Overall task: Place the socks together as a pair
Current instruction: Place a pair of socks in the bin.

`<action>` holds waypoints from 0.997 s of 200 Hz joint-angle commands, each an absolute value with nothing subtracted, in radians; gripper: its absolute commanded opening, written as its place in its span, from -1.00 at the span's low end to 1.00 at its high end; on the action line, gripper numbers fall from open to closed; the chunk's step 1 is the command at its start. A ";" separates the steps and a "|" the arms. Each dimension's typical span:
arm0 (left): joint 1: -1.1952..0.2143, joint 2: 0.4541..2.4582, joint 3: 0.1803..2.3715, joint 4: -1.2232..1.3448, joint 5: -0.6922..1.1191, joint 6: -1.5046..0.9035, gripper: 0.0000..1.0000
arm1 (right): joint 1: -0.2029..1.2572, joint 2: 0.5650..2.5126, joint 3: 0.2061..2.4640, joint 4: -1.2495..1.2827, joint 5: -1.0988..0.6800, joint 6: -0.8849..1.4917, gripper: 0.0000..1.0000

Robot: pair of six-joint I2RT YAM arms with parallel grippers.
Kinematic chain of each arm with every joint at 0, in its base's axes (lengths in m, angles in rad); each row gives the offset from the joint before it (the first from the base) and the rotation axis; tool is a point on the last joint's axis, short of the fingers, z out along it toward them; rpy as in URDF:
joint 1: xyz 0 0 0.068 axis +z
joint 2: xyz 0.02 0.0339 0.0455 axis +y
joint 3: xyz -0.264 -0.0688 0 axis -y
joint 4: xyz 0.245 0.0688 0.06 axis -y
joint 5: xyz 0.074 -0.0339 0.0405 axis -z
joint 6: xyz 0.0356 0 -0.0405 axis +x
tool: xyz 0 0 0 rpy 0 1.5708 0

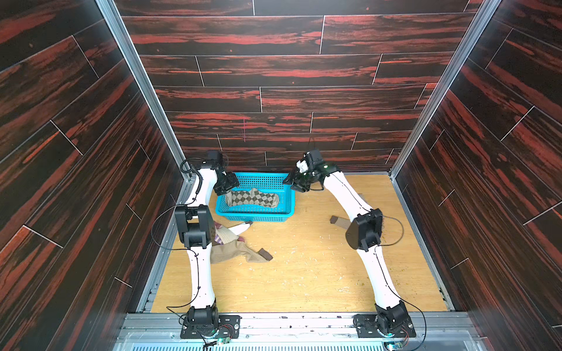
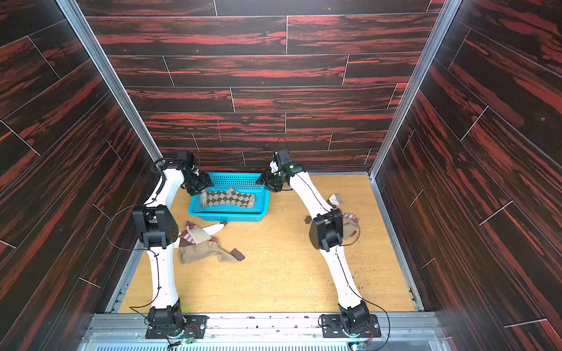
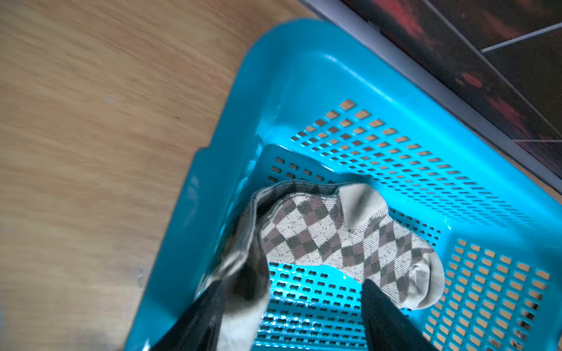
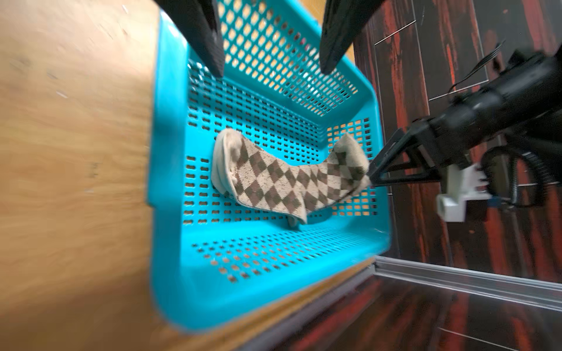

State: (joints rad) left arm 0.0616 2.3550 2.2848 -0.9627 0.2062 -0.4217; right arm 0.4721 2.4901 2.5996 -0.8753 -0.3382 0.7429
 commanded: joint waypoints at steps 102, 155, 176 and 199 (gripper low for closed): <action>-0.076 2.095 2.370 -1.031 0.036 -0.448 0.10 | 0.140 1.725 1.638 -0.795 -0.239 0.525 0.08; -0.224 2.341 2.474 -1.157 0.007 -0.469 -0.70 | 0.130 1.627 1.455 -0.743 -0.297 0.517 0.08; -0.232 2.404 2.494 -1.193 0.000 -0.484 -0.74 | 0.130 1.594 1.400 -0.721 -0.316 0.531 0.08; -0.239 2.433 2.463 -1.176 0.000 -0.491 -0.75 | 0.130 1.567 1.358 -0.712 -0.320 0.529 0.08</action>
